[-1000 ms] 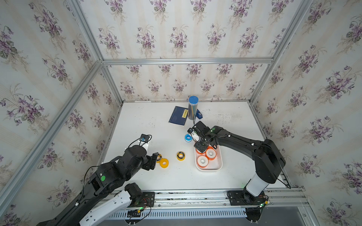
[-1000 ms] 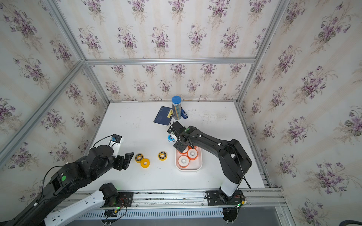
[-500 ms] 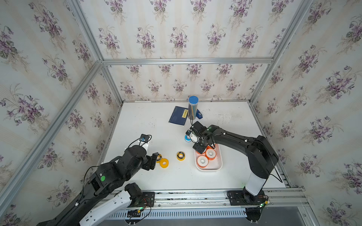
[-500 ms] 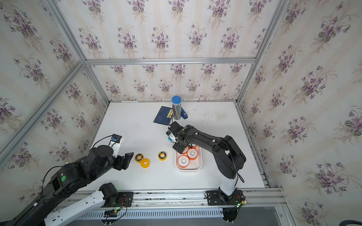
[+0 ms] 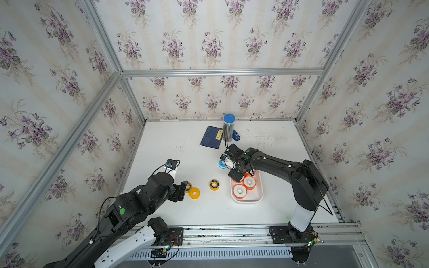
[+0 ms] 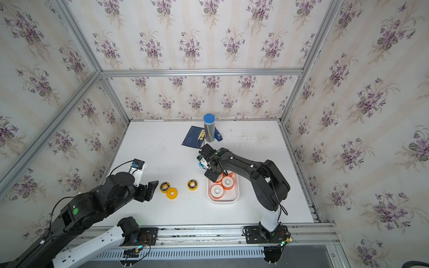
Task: Put the sealing tape into the storage box
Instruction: Place the sealing tape in the storage box.
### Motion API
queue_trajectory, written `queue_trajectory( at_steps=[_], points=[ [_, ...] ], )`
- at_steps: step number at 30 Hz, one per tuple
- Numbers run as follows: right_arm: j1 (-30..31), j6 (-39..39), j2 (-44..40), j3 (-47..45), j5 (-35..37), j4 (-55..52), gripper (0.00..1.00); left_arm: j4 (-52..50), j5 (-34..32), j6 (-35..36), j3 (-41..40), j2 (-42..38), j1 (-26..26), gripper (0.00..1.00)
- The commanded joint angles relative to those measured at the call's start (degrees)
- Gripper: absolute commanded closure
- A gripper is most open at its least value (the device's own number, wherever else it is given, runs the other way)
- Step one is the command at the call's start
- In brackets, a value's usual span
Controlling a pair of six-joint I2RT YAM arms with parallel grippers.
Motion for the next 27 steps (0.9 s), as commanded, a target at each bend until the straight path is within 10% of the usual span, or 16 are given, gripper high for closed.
queue_trajectory(
  at_steps=[1, 27],
  points=[
    [0.03, 0.86, -0.52, -0.06, -0.08, -0.77, 0.20, 0.07, -0.69, -0.13, 0.32, 0.03, 0.02, 0.14],
    [0.21, 3.81, -1.93, 0.96, 5.71, 0.12, 0.18, 0.14, -0.65, -0.13, 0.28, 0.30, 0.03, 0.14]
  ],
)
